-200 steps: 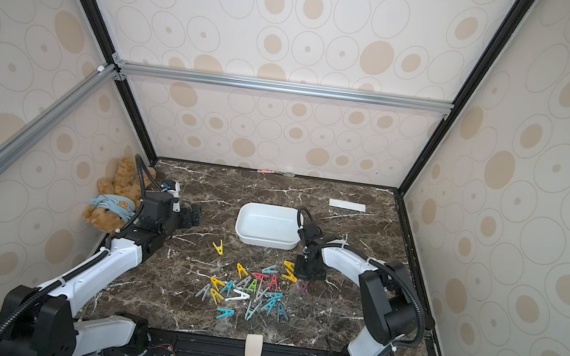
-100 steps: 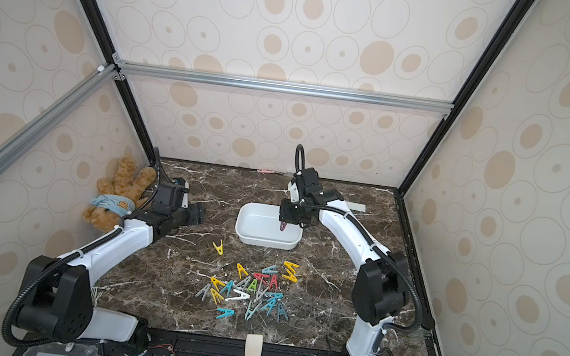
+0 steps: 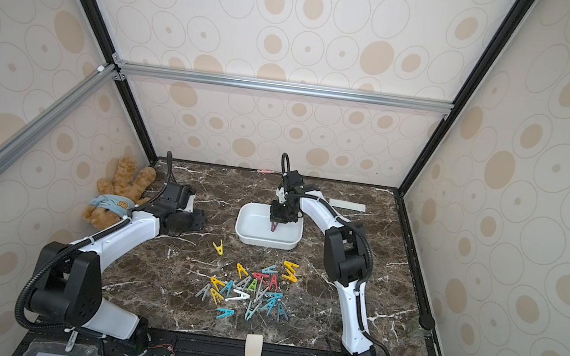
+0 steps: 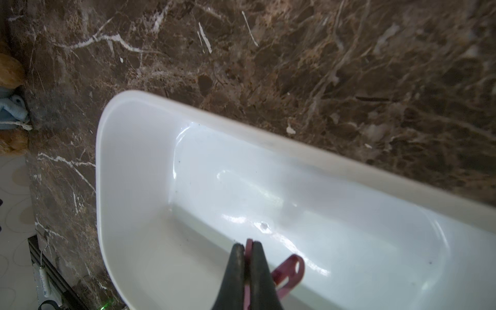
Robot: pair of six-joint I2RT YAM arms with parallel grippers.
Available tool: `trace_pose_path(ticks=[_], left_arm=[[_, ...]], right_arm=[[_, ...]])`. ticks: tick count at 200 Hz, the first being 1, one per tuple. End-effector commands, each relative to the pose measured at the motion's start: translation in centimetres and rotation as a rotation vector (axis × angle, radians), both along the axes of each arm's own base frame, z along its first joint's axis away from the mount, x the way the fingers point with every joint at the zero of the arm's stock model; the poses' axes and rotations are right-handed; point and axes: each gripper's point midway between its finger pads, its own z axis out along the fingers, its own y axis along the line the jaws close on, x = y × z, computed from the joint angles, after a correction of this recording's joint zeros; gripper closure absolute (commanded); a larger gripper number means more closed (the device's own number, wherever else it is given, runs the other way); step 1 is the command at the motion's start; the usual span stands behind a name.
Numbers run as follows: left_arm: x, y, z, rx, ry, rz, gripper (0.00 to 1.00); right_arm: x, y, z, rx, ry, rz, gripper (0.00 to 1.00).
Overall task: Put the clothespins into the storage box
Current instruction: Place the clothespin in the storage box.
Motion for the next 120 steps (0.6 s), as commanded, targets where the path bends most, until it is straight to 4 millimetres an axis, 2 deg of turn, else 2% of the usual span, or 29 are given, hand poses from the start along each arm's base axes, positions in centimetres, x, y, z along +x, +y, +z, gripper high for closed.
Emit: trace_pose_path(ticks=[1,28,40,60,88,120], left_arm=[[-0.9,-1.3,-0.8,-0.046,0.056,-0.010,0.44],[-1.2,-1.7,-1.6,-0.056,0.080,0.005,0.48],[-1.3,-1.8,-2.0,-0.065,0.085,0.011,0.50],[-1.3,-2.3,-2.5,-0.090,0.083,0.016,0.51],[-1.5,-2.6,-3.5,-0.113,0.098,0.040,0.55],[-1.9,-3.3,-5.0,-0.138,0.123,0.059,0.59]], right_arm=[[0.1,0.1,-0.6,-0.011,0.012,0.024,0.95],[0.0,0.1,-1.2,-0.022,0.022,0.036,0.88],[0.1,0.0,-0.8,-0.023,0.011,0.039,0.82],[0.2,-0.3,0.0,-0.039,-0.017,0.046,0.77],[-0.1,-0.4,2.6,-0.028,-0.055,0.065,0.73],[-1.3,-0.6,7.6,0.024,-0.137,0.073,0.72]])
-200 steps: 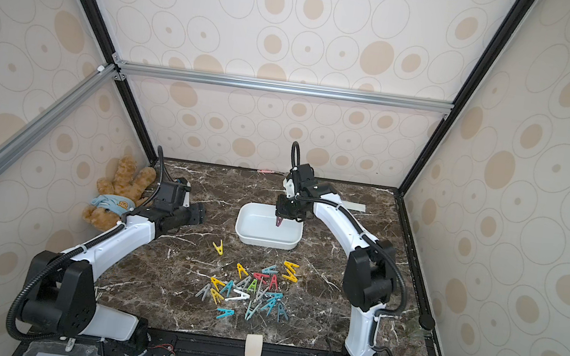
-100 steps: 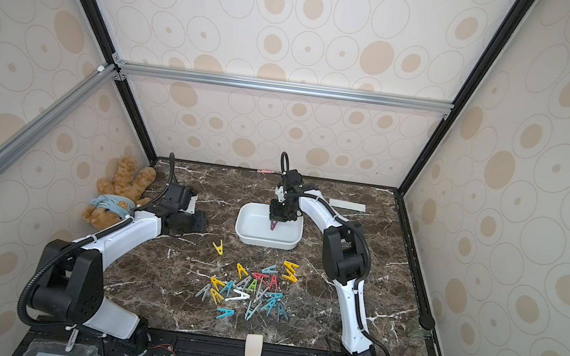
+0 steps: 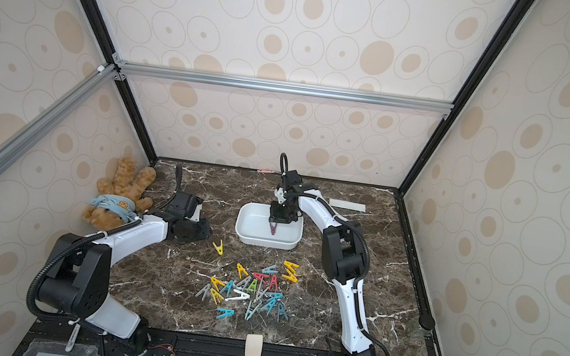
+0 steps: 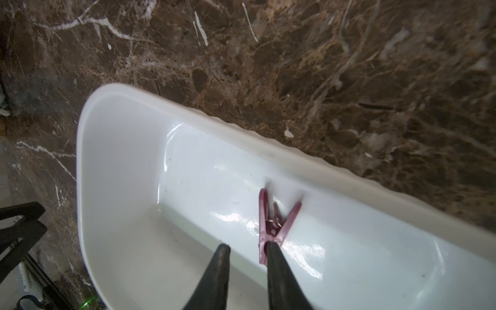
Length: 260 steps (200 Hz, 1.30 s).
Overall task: Put the clothespins into the storage box
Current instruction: Place the clothespin in the storage box, then pick up the clothespin from the center of the board.
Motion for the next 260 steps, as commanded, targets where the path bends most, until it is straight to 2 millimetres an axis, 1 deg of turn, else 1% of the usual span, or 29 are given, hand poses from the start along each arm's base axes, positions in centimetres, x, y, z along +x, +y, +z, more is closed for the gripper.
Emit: trace_pose_path(ticks=[1,15,36,58,65,79,101,114,133,158,170,188,231,260], left_arm=[[0.0,-0.9,-0.9,-0.037,0.014,0.035,0.59],[-0.1,-1.4,-1.5,-0.046,0.029,0.035,0.60],[-0.3,-1.3,-2.3,-0.033,0.045,0.062,0.61],[-0.1,-1.5,-3.2,-0.044,0.060,0.077,0.63],[0.1,-1.5,-3.5,-0.045,0.067,0.081,0.66],[0.3,-1.5,-3.9,-0.045,0.075,0.091,0.66],[0.7,-1.5,-4.4,-0.041,0.079,0.107,0.68],[0.8,-1.5,-4.6,-0.041,0.082,0.108,0.68],[1.0,-1.6,-4.8,-0.033,0.090,0.108,0.67],[1.0,-1.5,-5.0,-0.022,0.102,0.111,0.70],[0.8,-1.5,-5.1,-0.016,0.113,0.108,0.72],[0.3,-1.7,-5.2,-0.007,0.130,0.108,0.73],[-0.8,-1.7,-5.9,0.006,0.165,0.118,0.74],[-1.2,-1.8,-6.1,0.014,0.179,0.120,0.72]], right_arm=[[-1.0,-0.3,7.1,0.056,-0.119,0.024,0.72],[-2.0,-0.4,8.8,0.078,-0.144,0.031,0.71],[-4.0,-0.8,9.8,0.094,-0.160,0.049,0.71],[-5.7,-1.5,9.5,0.095,-0.161,0.055,0.71],[-6.2,-1.7,9.2,0.093,-0.154,0.058,0.71],[-6.9,-1.9,8.6,0.090,-0.140,0.064,0.72],[-7.4,-2.1,7.9,0.088,-0.119,0.066,0.72],[-7.5,-2.1,7.6,0.090,-0.113,0.066,0.73],[-7.6,-2.1,7.5,0.096,-0.119,0.066,0.74],[-7.6,-2.0,7.6,0.097,-0.123,0.073,0.75],[-7.6,-2.1,7.7,0.094,-0.129,0.075,0.75],[-7.6,-2.2,7.9,0.092,-0.139,0.077,0.75],[-7.8,-2.5,7.9,0.089,-0.157,0.080,0.75],[-8.2,-2.8,7.7,0.083,-0.160,0.086,0.75]])
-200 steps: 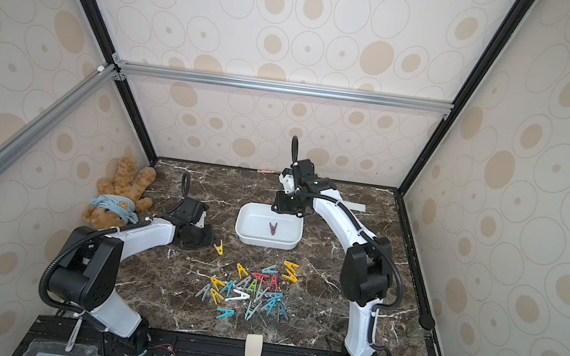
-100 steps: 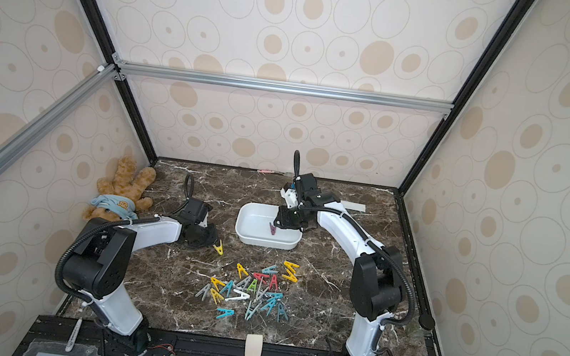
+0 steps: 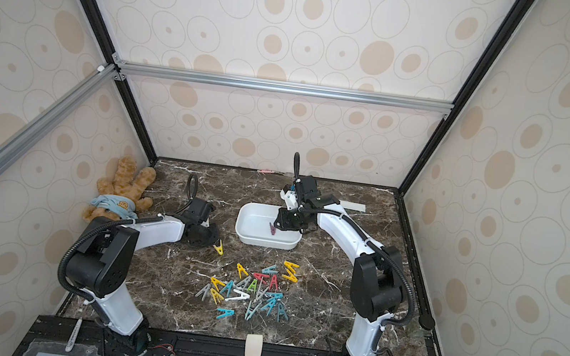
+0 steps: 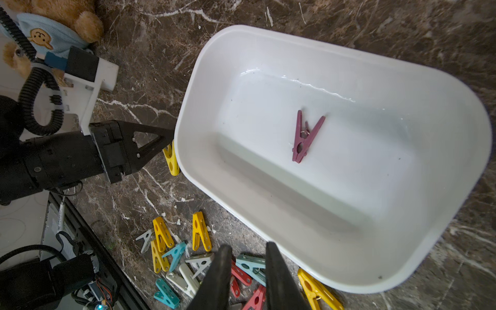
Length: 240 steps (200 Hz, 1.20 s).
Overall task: Put the clothespins into the storage box
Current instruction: Pick up the clothespin from the center of the board.
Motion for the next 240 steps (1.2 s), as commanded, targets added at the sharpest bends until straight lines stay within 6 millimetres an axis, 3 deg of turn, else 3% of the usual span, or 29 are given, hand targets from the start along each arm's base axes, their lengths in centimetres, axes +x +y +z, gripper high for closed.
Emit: trace_pose_path(ticks=[1,48,140,188,240], left_arm=[[-2.3,0.5,-1.7,0.039,0.109,0.028,0.72],[-3.0,0.4,-2.4,0.040,0.147,0.040,0.72],[-3.8,0.3,-3.4,0.070,0.188,0.035,0.82],[-3.9,0.3,-2.7,0.118,0.194,0.002,0.70],[-4.0,0.5,-2.4,0.165,0.207,-0.013,0.71]], right_arm=[[-0.5,-0.2,1.2,0.006,-0.044,0.024,0.75],[-0.8,-0.5,1.1,0.008,-0.057,0.022,0.75],[-0.8,-1.5,0.7,0.024,-0.059,0.010,0.75],[-0.7,-1.7,0.8,0.031,-0.060,0.005,0.75],[-0.8,-1.7,0.9,0.042,-0.062,0.005,0.75]])
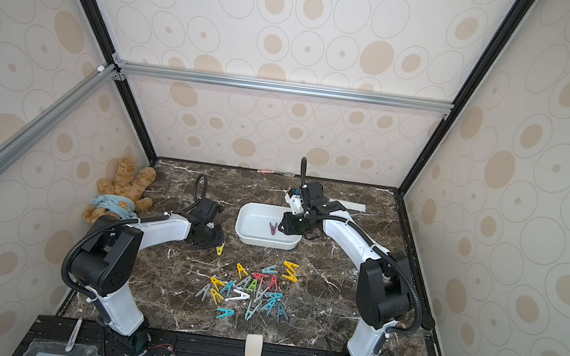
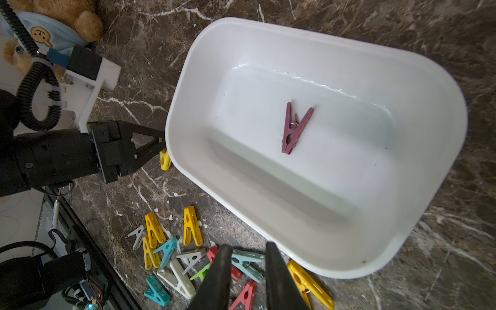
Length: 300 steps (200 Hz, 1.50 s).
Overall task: Put the clothespins into the storage box
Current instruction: Pick up the clothespin from the center of the board, then place the clothespin in the storage box.
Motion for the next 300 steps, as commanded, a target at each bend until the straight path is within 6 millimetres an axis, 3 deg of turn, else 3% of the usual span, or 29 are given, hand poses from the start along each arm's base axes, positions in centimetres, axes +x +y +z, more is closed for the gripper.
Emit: trace_pose_path(ticks=[1,99,125,146,179,229,300], left_arm=[[-3.2,1.5,-2.4,0.102,0.145,-0.013,0.71],[-2.8,0.8,-2.4,0.143,0.165,-0.044,0.82],[-2.6,0.8,-2.4,0.144,0.164,-0.044,0.89],[-2.2,0.6,-1.9,0.143,0.150,-0.044,0.95],[-1.4,0.4,-0.4,0.138,0.106,-0.051,0.97],[0.0,-1.0,4.3,0.053,-0.003,-0.098,1.00],[4.8,-7.1,13.9,-0.150,-0.212,-0.308,1.00]], right_arm=[[-0.4,-0.1,1.2,0.021,-0.032,0.013,0.75],[-0.3,-0.7,1.7,0.035,-0.044,-0.002,0.76],[-0.1,-0.8,1.8,0.041,-0.048,-0.007,0.76],[-0.2,-0.7,2.0,0.044,-0.049,-0.006,0.76],[-0.1,-1.0,2.2,0.037,-0.054,-0.015,0.77],[-0.4,-1.7,3.0,0.021,-0.067,-0.045,0.77],[-2.0,-3.4,2.7,-0.041,-0.035,-0.090,0.77]])
